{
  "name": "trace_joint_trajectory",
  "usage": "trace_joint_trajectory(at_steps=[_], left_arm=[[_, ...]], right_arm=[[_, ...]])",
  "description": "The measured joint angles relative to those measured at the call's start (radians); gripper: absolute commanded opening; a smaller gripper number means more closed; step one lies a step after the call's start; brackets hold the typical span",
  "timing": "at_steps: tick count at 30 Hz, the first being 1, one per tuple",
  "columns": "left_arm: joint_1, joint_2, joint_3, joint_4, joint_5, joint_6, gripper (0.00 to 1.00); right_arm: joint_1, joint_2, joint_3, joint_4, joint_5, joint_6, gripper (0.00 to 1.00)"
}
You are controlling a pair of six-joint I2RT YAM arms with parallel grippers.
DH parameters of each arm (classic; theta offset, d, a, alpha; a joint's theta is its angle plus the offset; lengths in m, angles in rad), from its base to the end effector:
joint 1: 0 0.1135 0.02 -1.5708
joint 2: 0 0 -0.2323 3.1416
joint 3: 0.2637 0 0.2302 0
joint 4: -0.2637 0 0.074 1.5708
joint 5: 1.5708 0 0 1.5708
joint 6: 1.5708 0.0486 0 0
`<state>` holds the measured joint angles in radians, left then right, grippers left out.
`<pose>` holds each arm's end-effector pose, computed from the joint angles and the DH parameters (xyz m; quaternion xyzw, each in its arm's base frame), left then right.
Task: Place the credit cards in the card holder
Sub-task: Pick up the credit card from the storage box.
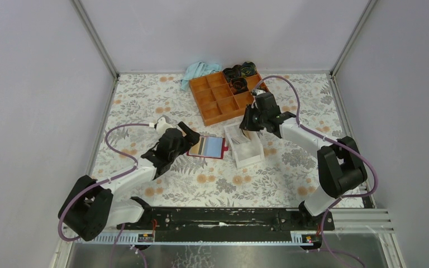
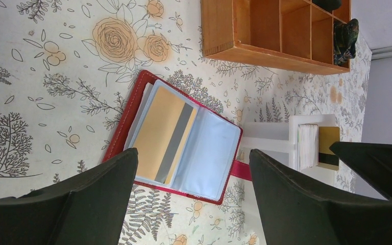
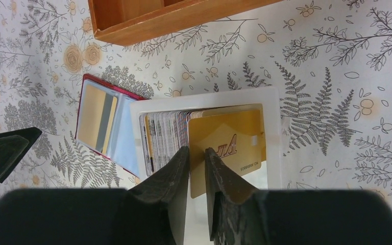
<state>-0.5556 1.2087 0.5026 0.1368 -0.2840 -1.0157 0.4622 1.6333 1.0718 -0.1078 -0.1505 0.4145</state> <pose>0.2173 -0.1189 0.1671 -0.2642 0.8300 -0.2484 0.4238 0.3103 0.1627 0.2021 -0.0541 0.8965 0.2457 0.3646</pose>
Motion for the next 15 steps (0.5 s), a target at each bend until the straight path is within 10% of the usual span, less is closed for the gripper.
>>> trace_joint_trajectory(at_steps=[15], left_arm=[[0.000, 0.004, 0.000, 0.000, 0.000, -0.004, 0.87]], right_arm=[[0.000, -0.014, 0.027, -0.100, 0.103, -0.053, 0.12]])
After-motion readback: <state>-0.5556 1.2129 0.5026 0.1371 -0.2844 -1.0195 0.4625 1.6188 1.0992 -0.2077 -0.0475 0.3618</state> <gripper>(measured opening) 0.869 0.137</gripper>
